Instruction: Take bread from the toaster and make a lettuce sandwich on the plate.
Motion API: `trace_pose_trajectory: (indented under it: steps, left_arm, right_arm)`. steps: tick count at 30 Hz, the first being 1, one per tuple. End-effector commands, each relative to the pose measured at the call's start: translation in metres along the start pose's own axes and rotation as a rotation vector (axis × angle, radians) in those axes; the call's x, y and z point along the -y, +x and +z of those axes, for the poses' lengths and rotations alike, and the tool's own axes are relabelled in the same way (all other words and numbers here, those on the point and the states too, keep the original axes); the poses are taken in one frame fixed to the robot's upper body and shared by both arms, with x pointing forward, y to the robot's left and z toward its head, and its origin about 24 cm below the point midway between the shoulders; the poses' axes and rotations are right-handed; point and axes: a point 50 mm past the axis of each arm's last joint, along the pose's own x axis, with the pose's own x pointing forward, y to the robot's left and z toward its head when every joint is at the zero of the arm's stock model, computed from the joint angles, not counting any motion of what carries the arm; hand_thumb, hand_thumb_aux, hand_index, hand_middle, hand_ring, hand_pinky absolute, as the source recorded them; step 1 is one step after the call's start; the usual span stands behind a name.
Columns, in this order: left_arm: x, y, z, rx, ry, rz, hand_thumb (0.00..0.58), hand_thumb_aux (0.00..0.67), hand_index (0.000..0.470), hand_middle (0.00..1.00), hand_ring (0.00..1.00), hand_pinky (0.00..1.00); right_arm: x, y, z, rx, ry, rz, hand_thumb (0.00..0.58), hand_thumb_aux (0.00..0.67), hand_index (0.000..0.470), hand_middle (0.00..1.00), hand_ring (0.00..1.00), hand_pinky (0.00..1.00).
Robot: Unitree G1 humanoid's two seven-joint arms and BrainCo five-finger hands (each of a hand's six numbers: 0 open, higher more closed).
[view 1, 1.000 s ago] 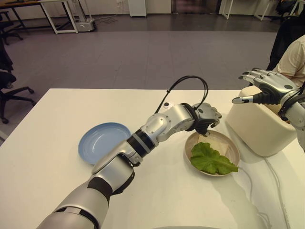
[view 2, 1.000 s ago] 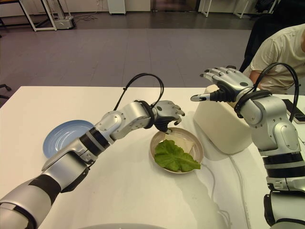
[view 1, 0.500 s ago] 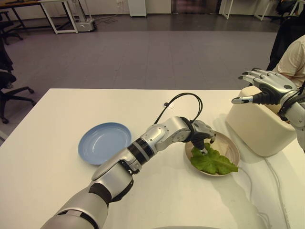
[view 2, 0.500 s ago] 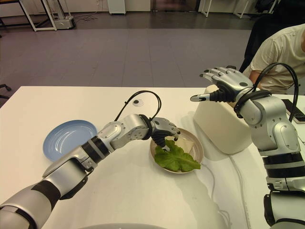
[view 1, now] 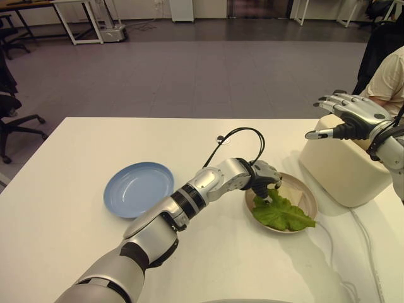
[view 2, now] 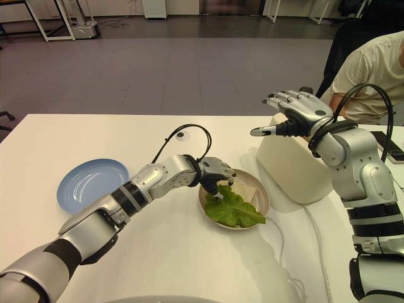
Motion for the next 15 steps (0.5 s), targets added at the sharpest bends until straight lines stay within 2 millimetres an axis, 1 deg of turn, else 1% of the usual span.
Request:
trace_pose_trajectory:
  steps: [1,5,9,11,15]
  left_arm:
    - [0.001,0.002,-0.001,0.000,-0.024,-0.035,0.580,0.670,0.470,0.00,0.00,0.00]
    - [0.006,0.004,0.006,0.047,-0.101,-0.056,0.580,0.670,0.470,0.00,0.00,0.00]
    - [0.007,0.005,0.008,0.101,-0.231,-0.039,0.580,0.670,0.470,0.00,0.00,0.00]
    - [0.005,0.004,0.005,0.104,-0.262,-0.029,0.580,0.670,0.470,0.00,0.00,0.00]
    - [-0.001,0.002,-0.007,0.071,-0.273,-0.001,0.580,0.670,0.470,0.00,0.00,0.00]
  right_arm:
    - [-0.003,0.000,0.004,0.020,0.001,0.014,0.000,0.000,0.000,0.00,0.00,0.00]
    - [-0.003,0.000,0.005,0.023,0.001,0.011,0.000,0.000,0.000,0.00,0.00,0.00]
    - [-0.003,0.001,0.004,0.023,0.002,0.004,0.000,0.000,0.000,0.00,0.00,0.00]
    - [-0.003,0.001,0.003,0.019,0.004,0.004,0.000,0.000,0.000,0.00,0.00,0.00]
    - [-0.004,0.002,0.003,0.014,0.004,0.007,0.000,0.000,0.000,0.00,0.00,0.00]
